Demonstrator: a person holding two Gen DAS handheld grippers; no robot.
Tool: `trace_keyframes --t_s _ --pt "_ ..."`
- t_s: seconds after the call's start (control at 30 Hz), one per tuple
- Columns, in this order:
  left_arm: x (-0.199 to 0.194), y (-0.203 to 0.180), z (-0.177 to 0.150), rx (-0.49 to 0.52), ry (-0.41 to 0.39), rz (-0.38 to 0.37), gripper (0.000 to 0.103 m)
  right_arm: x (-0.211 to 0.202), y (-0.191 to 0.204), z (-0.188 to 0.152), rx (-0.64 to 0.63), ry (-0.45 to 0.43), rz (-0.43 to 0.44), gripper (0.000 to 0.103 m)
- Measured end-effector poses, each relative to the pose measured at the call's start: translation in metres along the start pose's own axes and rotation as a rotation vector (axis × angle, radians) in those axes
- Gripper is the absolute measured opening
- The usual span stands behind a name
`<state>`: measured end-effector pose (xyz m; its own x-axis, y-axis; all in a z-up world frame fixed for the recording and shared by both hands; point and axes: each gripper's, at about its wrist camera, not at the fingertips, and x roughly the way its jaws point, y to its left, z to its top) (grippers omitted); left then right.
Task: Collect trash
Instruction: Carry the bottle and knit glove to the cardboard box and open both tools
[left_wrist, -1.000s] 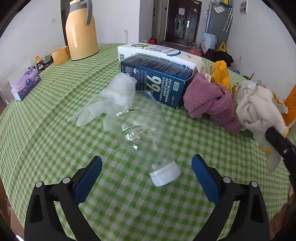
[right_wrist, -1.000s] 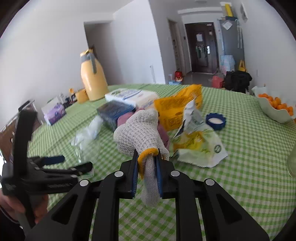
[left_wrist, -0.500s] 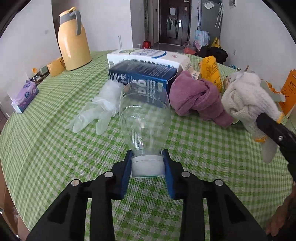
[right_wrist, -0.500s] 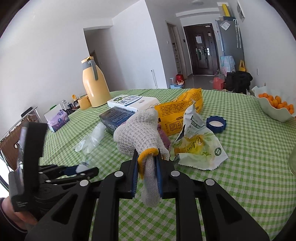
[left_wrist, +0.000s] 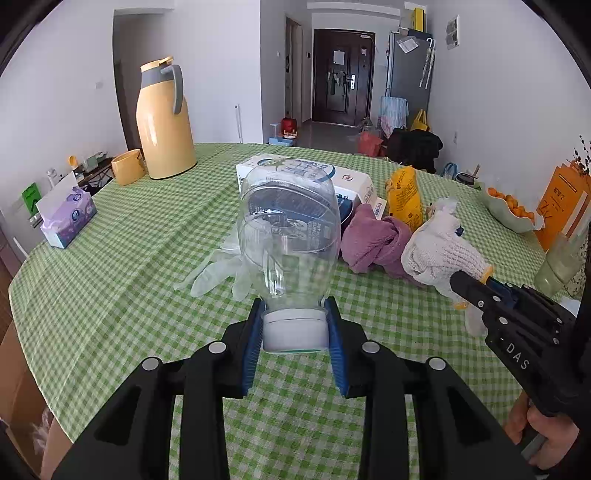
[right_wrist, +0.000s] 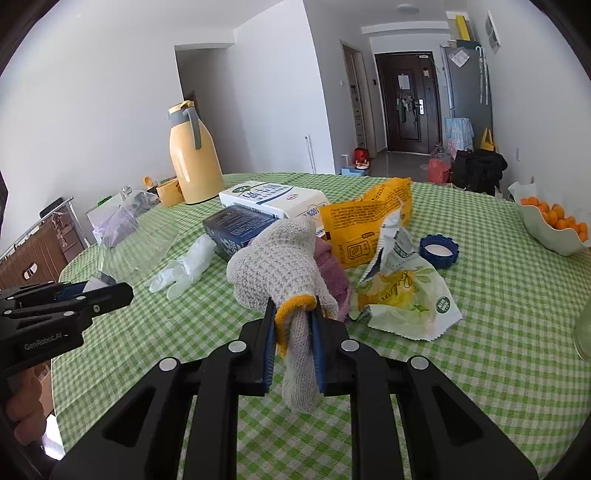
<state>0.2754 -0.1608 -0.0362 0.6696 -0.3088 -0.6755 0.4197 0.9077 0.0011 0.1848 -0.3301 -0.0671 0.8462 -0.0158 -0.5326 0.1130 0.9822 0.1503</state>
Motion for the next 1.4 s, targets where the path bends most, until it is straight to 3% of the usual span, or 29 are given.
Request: trace_keyframes --t_s 0.3,0.7,1.0,1.23,1.4 --pt "-0.026 0.041 0.007 -0.061 -0.068 0.001 0.03 -0.005 0.027 0.027 -0.072 -0.02 -0.03 0.017" --pt "-0.058 0.155 0.003 -0.202 -0.133 0.099 0.03 0.04 0.115 0.064 -0.201 -0.011 0.05 0.017" --pt "-0.091 0.267 -0.025 -0.345 -0.152 0.265 0.03 0.089 0.239 0.065 -0.344 0.041 0.229 0.017" --pt "-0.126 0.353 -0.068 -0.468 -0.139 0.417 0.03 0.116 0.352 0.051 -0.462 0.088 0.4 0.017" --pt "-0.152 0.415 -0.109 -0.584 -0.114 0.519 0.03 0.126 0.435 0.028 -0.557 0.166 0.567 0.017"
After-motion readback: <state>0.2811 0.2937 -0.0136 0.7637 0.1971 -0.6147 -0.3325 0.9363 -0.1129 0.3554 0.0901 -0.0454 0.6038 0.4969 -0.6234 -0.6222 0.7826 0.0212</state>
